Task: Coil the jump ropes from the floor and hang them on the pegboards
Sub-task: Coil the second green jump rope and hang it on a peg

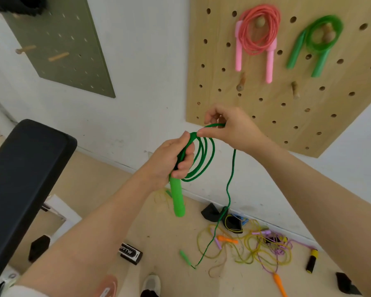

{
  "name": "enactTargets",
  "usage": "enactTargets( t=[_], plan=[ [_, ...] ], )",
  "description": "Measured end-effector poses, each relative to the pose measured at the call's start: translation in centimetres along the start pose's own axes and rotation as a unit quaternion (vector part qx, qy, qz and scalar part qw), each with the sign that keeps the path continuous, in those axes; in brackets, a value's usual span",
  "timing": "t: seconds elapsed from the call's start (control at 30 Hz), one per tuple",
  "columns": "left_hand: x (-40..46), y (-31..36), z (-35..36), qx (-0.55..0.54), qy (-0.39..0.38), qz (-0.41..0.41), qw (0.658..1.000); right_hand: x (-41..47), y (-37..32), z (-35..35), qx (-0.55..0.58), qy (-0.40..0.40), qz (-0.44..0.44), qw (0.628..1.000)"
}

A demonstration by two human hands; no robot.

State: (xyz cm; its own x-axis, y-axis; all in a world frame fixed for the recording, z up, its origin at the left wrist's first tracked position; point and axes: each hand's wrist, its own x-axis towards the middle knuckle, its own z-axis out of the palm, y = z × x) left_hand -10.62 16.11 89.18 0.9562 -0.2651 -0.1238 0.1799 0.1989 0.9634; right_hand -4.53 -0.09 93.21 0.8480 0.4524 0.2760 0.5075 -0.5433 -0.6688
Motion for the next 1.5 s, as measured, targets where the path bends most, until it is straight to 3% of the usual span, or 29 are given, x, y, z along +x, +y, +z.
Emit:
enactTargets(
  t=[0.2, 0.4, 0.5, 0.6, 0.67, 0.8, 0.93, 1.0, 1.07, 1.17, 1.27, 1.4, 1.5],
  plan=[
    [-1.3, -0.8, 1.3, -0.118, -0.007, 0.022, 0.993, -2.5, 0.2, 1.7, 0.195, -0.128, 0.047, 0.971],
    [-1.0, -1.9, 3.3, -0.235, 0.041, 0.066, 0.969, -3.6, 0.1, 2.0, 0.298, -0.112, 0.092, 0.944],
    [-1.2, -1.9, 3.5, -0.333, -0.009, 0.077, 0.940, -3.6, 0.5, 2.1, 0.375, -0.109, 0.136, 0.911],
    [-1.2, -1.3, 2.0, -0.422, -0.131, 0.135, 0.887, -3.9, 2.2, 2.0, 0.291, -0.099, 0.143, 0.941],
    [-1.3, -0.7, 0.7, -0.431, -0.146, 0.159, 0.876, -4.5, 3.8, 1.8, 0.213, -0.113, 0.141, 0.960],
    [-1.6, 0.3, -0.3, -0.390, -0.074, 0.163, 0.903, -5.3, 6.0, 1.8, 0.128, -0.175, 0.198, 0.956],
    [-0.8, 1.1, 0.1, -0.315, 0.077, 0.149, 0.934, -5.3, 6.4, 3.1, -0.043, -0.310, 0.237, 0.920],
    [-0.2, 1.1, 0.3, -0.230, 0.142, 0.129, 0.954, -4.7, 4.7, 3.5, -0.173, -0.390, 0.215, 0.879],
    [0.4, 1.0, 0.6, -0.175, 0.158, 0.108, 0.966, -3.9, 2.2, 3.8, -0.272, -0.402, 0.142, 0.863],
    [1.2, 1.4, 0.8, -0.117, 0.138, 0.089, 0.980, -2.4, -0.9, 3.4, -0.278, -0.385, 0.055, 0.878],
    [1.9, 1.9, 0.8, 0.014, 0.112, 0.089, 0.990, -0.9, -2.6, 2.4, -0.256, -0.333, -0.033, 0.907],
    [2.6, 2.8, 0.1, 0.111, 0.109, 0.103, 0.982, 0.6, -3.5, 0.6, -0.201, -0.179, -0.109, 0.957],
    [2.6, 3.4, -0.6, 0.140, 0.058, 0.085, 0.985, 1.6, -3.6, -0.3, -0.162, -0.081, -0.120, 0.976]
  ],
)
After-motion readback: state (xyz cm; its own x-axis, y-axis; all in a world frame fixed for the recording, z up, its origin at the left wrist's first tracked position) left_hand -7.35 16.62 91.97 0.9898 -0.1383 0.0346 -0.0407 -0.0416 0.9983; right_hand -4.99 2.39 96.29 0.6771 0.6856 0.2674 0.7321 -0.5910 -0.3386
